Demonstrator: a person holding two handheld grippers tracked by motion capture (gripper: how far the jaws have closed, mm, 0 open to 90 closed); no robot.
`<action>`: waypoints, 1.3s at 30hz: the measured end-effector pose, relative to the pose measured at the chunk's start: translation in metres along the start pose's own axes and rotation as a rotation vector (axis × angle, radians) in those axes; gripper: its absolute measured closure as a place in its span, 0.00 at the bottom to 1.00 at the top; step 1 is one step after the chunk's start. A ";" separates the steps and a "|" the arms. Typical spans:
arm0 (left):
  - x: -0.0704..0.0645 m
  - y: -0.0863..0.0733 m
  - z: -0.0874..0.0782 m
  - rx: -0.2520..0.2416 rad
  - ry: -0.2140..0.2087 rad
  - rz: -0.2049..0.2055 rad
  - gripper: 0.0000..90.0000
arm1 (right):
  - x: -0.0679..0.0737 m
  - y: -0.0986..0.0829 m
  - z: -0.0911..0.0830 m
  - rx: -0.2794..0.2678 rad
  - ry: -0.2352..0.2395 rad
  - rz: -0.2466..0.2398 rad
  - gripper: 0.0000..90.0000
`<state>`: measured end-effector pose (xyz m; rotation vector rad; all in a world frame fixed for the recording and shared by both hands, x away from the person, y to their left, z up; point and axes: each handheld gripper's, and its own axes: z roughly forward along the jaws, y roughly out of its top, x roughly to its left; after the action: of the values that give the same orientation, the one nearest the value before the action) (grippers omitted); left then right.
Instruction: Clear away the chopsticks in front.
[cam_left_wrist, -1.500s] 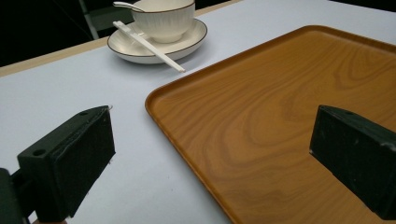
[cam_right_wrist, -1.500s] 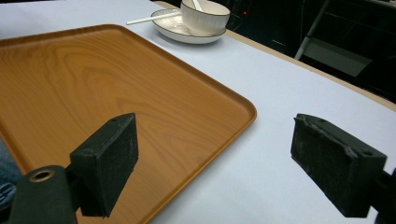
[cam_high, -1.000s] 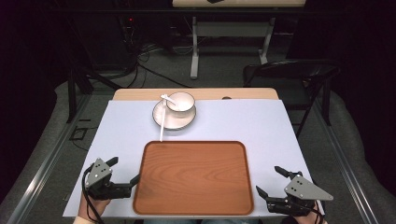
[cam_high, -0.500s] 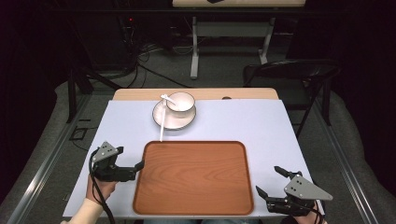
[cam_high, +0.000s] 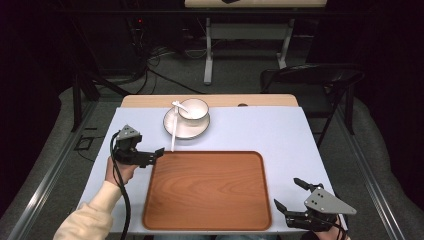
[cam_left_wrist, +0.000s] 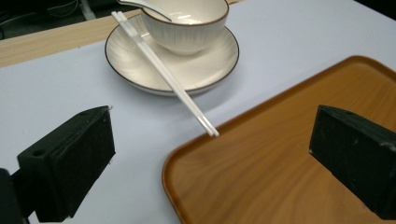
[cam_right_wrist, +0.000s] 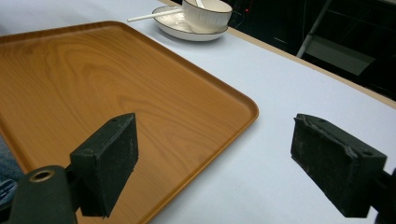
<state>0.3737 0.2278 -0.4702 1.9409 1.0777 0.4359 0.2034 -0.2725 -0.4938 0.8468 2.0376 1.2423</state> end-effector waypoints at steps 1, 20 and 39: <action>0.000 0.000 0.000 0.000 0.000 0.000 0.00 | 0.000 0.000 0.000 0.000 0.000 0.000 0.16; 0.026 0.061 0.061 0.111 0.053 -0.004 0.00 | -0.001 0.000 0.000 0.003 0.003 -0.001 0.16; 0.049 0.074 0.108 0.203 0.137 -0.089 0.29 | -0.001 0.000 0.000 0.000 0.007 0.000 0.16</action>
<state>0.5087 0.1929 -0.4767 2.0529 1.3360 0.4287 0.2041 -0.2733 -0.4940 0.8434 2.0430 1.2469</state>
